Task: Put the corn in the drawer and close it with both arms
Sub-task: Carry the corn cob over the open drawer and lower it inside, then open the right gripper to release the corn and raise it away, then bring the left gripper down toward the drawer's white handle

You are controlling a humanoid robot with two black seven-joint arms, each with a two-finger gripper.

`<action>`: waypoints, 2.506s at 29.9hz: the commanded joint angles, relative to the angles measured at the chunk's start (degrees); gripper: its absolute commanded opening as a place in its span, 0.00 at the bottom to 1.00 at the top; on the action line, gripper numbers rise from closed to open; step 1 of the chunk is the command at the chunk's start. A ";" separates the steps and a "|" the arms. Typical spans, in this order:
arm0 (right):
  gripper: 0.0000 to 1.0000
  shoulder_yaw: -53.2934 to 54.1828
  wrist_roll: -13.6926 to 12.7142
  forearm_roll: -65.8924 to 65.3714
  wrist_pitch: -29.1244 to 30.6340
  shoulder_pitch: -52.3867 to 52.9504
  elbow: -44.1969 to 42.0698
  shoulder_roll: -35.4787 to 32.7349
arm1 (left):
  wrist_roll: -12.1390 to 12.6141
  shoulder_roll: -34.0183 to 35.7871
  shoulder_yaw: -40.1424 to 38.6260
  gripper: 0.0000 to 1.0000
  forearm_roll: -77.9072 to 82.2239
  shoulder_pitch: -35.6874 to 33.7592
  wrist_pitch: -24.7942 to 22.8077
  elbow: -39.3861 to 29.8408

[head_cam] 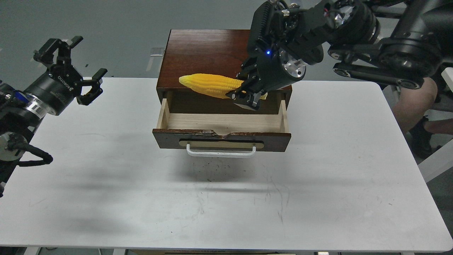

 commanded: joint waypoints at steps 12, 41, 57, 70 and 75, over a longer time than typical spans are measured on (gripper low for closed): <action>0.10 -8.10 -0.01 -1.79 -9.58 -5.02 -9.18 10.13 | -0.03 0.67 0.00 0.99 -0.04 0.17 0.00 -0.01; 0.84 -4.43 -0.01 1.62 -9.84 -4.50 -8.30 6.37 | -0.03 0.93 -0.17 0.99 -0.04 0.35 0.00 -0.01; 0.98 18.50 -0.01 47.15 -9.84 -20.03 -7.95 -15.79 | -2.40 0.84 -0.70 0.99 9.36 -1.93 0.00 -3.26; 1.00 50.25 -0.01 66.30 -9.14 -56.51 -17.95 -20.54 | -6.63 0.76 -1.14 0.96 29.74 -6.50 0.00 -23.19; 1.00 50.43 -0.01 72.91 -9.14 -61.53 -22.88 -20.19 | -6.54 -1.17 -1.05 0.93 35.37 -6.50 0.00 -32.08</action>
